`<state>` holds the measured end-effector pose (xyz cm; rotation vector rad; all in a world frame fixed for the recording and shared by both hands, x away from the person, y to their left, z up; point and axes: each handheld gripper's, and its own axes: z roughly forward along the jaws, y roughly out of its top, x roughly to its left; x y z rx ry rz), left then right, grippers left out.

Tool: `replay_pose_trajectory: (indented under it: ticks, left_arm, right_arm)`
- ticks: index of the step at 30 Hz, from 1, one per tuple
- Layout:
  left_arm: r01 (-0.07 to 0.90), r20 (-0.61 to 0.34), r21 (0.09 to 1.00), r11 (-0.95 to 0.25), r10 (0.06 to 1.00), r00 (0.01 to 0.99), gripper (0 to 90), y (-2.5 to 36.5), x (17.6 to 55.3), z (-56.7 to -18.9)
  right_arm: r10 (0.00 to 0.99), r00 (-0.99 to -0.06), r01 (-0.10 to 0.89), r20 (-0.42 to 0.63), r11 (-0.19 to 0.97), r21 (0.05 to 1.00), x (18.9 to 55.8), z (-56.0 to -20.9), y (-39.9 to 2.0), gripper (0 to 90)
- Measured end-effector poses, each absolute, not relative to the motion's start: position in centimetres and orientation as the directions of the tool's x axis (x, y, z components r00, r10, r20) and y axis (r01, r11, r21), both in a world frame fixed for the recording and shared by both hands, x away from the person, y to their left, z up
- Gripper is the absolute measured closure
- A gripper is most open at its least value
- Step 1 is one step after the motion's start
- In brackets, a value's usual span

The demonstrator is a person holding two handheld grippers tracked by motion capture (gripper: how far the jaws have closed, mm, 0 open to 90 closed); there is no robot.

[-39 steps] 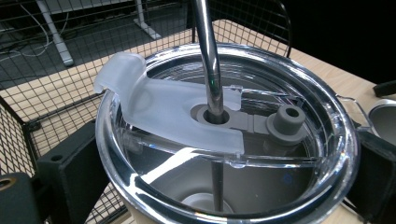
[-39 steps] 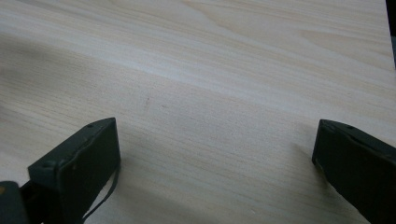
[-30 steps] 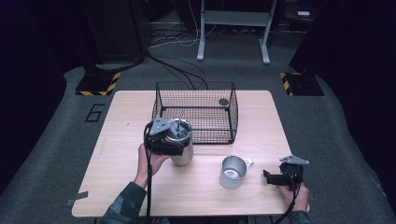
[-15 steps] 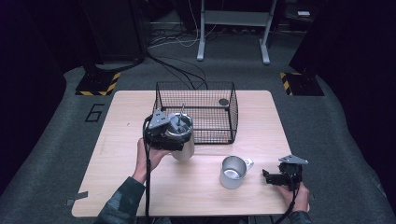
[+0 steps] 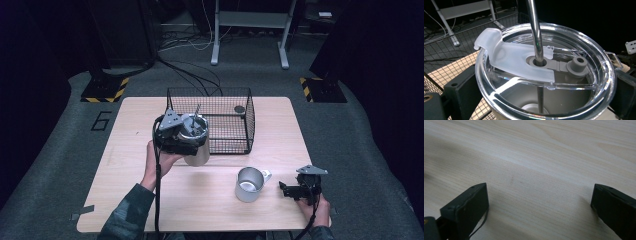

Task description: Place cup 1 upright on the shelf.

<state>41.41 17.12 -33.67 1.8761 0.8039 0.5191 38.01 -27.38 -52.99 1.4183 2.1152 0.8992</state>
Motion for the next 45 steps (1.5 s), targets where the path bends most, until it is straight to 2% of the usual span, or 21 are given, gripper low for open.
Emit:
replay_pose_trajectory:
  ticks: [20,45]
  left_arm:
    - [0.292,0.005,0.912,-0.289,0.719,0.695,3.6,17.0,43.1,-30.7]
    - [0.271,0.039,0.921,-0.28,0.757,0.652,3.6,17.3,46.4,-28.0]
  right_arm:
    - [0.918,-0.398,0.634,-0.006,0.28,0.721,38.1,-53.0,-27.5,0.9]
    - [0.918,-0.396,0.638,-0.002,0.277,0.718,38.1,-53.0,-27.5,0.5]
